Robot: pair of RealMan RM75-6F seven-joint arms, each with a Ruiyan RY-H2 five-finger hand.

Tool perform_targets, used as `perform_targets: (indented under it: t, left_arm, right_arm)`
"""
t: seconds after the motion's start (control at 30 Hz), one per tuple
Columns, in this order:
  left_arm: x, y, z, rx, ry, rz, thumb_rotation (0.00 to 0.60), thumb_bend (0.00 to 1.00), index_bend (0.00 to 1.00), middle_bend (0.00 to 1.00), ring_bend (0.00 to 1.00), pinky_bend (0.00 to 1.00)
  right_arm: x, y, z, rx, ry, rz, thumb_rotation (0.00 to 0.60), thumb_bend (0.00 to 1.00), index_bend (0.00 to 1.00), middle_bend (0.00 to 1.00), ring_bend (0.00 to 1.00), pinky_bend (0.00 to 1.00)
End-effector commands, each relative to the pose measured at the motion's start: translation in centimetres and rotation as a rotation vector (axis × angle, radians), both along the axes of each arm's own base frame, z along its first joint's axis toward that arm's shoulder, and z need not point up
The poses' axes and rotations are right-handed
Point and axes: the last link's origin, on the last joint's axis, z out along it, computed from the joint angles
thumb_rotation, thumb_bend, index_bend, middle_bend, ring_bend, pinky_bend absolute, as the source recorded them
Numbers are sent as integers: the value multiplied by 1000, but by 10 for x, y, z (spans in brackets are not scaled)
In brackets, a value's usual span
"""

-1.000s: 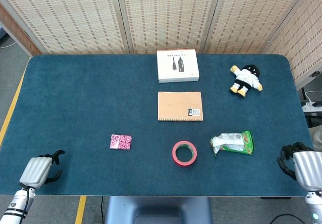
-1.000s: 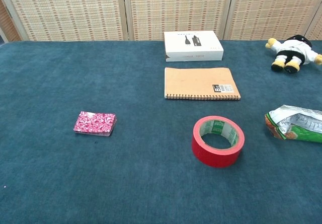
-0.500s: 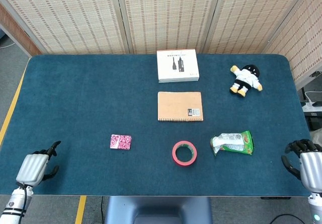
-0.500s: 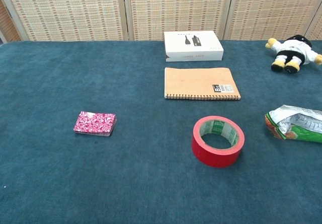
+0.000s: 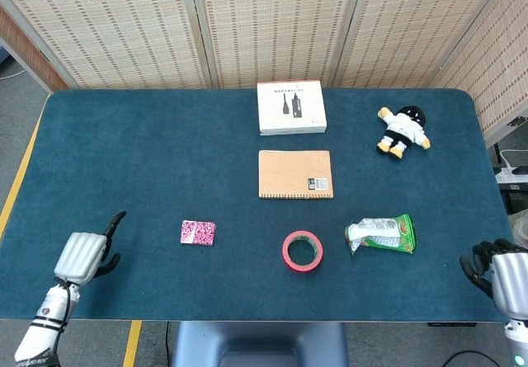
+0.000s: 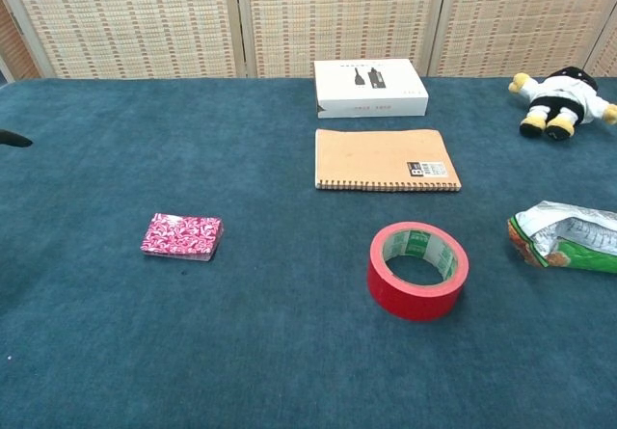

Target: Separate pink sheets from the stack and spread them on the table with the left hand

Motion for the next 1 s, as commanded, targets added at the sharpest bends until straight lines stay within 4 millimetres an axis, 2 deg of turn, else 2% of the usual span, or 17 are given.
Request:
perform_targets:
  t: [0.03,0.1,0.27,0.47,0.63,1.0]
  left_arm:
    - [16,13,-14,-30,-20,4,600,355,223,916,994,1000]
    - [24,18,-20,-62,-34,17,600,355,257,955,1000,1000]
    - [47,29,-35,-112,-44,33,600,356,270,995,1000,1000]
    - [72,35,-58,-150,-61,42,600,354,202,1000,1000,1000]
    - [83,38,-77,-160,-67,83,600,349,162,1000,1000,1000]
    - [98,43,-105,-122,-81,198,600,346,169,1000,1000,1000]
  right_arm:
    - [0,1,-1,2,-6,14,600,169,883,786,669,842]
    - [-1,1,-2,7,-7,17,600,169,880,786,669,842]
    - [-1,0,-2,20,-11,21,600,168,872,786,667,842]
    - [-1,0,-2,30,-15,21,600,169,862,786,665,842]
    - [-2,0,-2,39,-19,20,600,169,858,786,664,842]
    - [-2,-1,-2,47,-22,22,600,169,853,786,661,842]
